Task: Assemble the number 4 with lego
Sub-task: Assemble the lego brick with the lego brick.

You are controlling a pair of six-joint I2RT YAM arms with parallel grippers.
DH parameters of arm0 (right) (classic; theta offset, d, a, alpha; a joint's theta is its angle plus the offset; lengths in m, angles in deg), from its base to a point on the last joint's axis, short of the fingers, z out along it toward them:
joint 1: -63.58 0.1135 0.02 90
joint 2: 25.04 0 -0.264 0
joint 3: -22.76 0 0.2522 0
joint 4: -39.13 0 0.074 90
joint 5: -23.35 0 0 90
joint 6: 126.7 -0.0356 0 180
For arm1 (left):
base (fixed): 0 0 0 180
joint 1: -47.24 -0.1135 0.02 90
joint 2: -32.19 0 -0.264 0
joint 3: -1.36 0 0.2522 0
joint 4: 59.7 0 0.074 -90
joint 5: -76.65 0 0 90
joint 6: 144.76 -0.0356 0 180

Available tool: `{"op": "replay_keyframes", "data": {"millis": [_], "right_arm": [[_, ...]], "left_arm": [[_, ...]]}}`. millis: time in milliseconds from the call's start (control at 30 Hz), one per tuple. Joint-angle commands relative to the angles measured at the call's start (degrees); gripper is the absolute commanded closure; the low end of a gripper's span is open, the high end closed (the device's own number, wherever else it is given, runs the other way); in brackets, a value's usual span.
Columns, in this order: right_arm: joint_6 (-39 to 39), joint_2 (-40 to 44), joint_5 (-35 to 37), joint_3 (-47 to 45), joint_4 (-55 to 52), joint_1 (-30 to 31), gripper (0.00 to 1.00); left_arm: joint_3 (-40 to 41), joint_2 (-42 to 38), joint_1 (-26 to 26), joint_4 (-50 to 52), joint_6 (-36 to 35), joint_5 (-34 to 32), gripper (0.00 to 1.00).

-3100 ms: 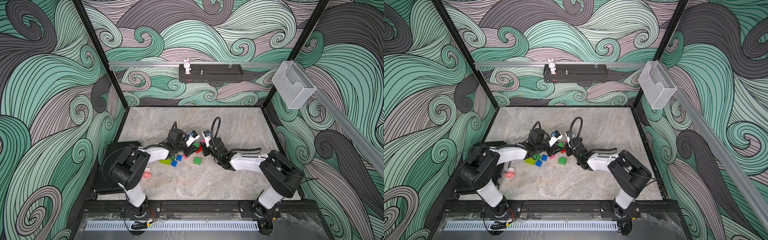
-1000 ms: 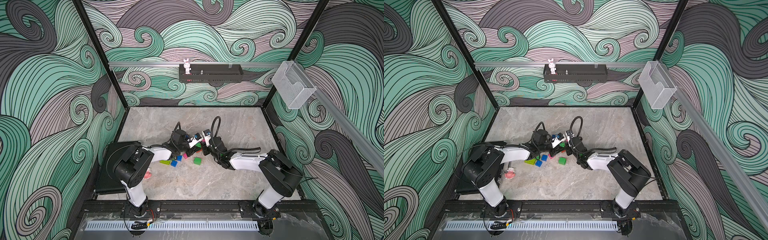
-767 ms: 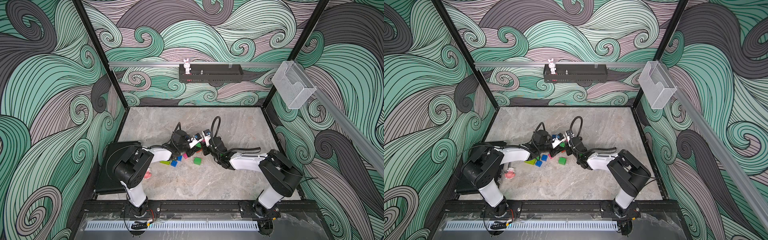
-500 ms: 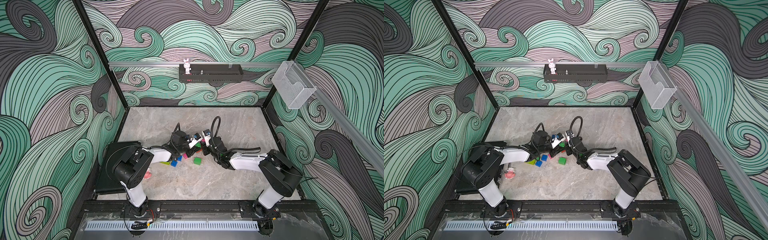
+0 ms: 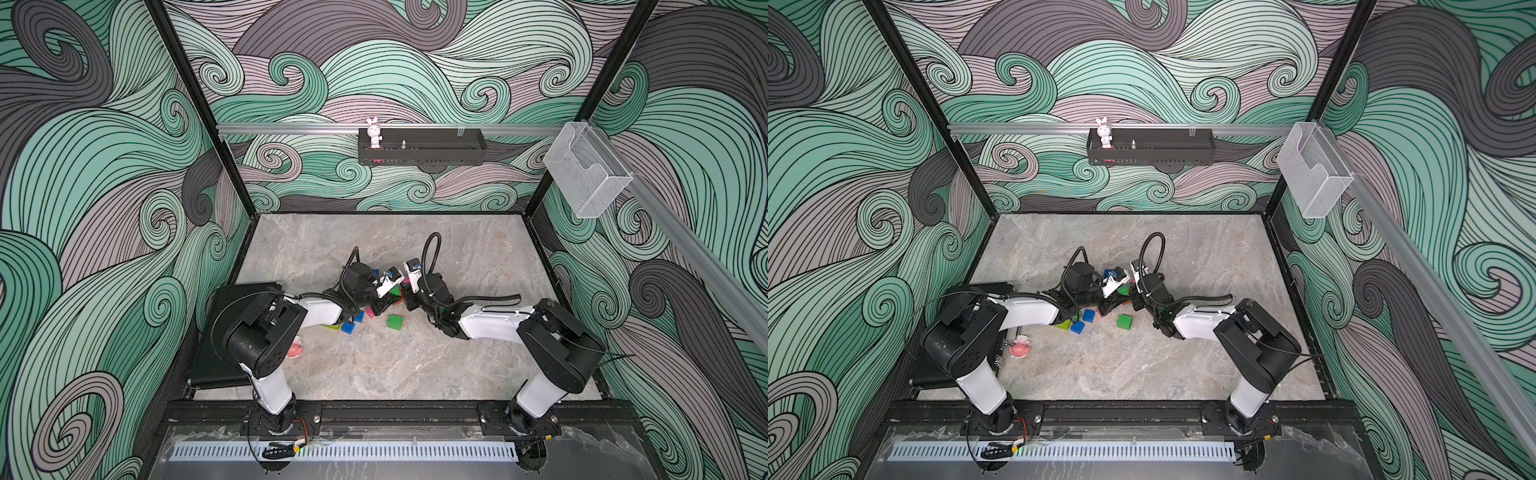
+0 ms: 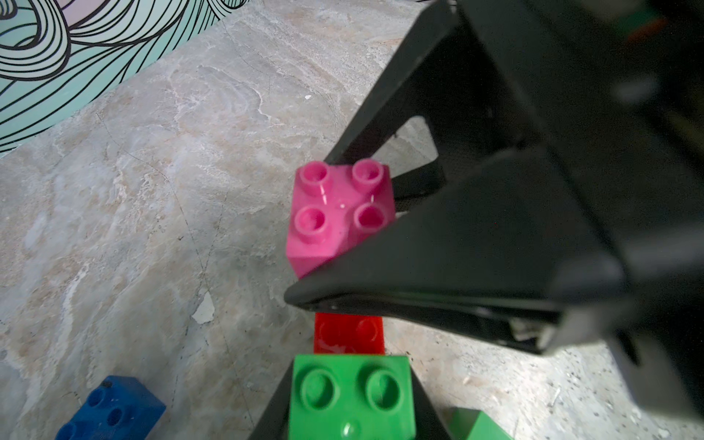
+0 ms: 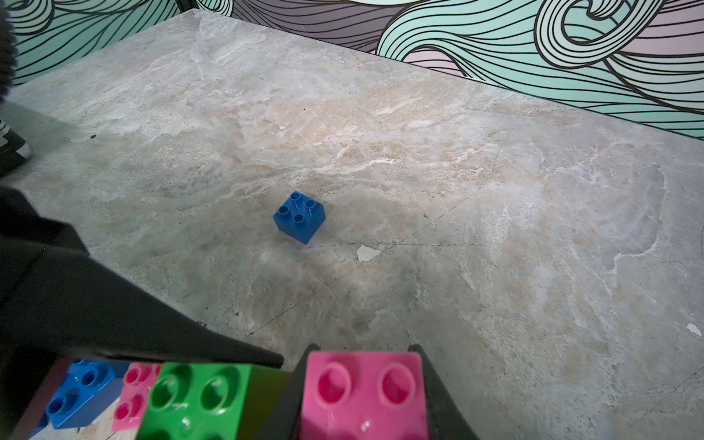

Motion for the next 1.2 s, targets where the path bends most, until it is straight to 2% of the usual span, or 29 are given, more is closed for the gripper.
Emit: {"op": "replay_keyframes", "data": {"millis": [0,167,367,567,733,767,900,1000,1167], "right_arm": [[-0.7,-4.6,-2.1,-3.2,-14.8,-0.2,1.00],[-0.5,-4.9,-2.5,-2.7,-15.1,-0.2,1.00],[-0.6,-5.0,-2.5,-2.7,-15.1,-0.2,1.00],[-0.6,-5.0,-2.5,-2.7,-15.2,-0.2,1.00],[-0.3,-5.5,-2.9,-2.3,-15.2,-0.2,1.00],[-0.3,-5.6,-3.1,-2.3,-15.4,-0.2,1.00],[-0.6,-5.3,-1.9,-2.8,-15.7,-0.3,1.00],[-0.9,-5.2,-1.3,-3.2,-15.5,-0.4,1.00],[-1.0,-5.4,-1.1,-3.2,-15.7,-0.5,1.00]], "left_arm": [[1.2,3.4,-0.5,10.4,-2.2,-5.0,1.00],[0.3,4.5,0.0,10.7,-1.4,-5.8,1.00],[2.1,4.7,0.2,6.1,2.1,-7.2,1.00],[1.7,5.9,0.3,9.7,-1.9,-9.2,1.00],[2.0,6.0,0.4,10.0,-2.3,-9.5,1.00],[1.8,5.8,0.3,10.0,-2.0,-9.0,0.98],[-1.0,2.1,0.1,12.6,2.9,-6.2,0.57],[-3.1,-1.3,-0.1,15.0,4.4,-2.6,0.47],[-2.2,-6.1,-0.9,13.3,8.1,-0.9,0.40]]}}
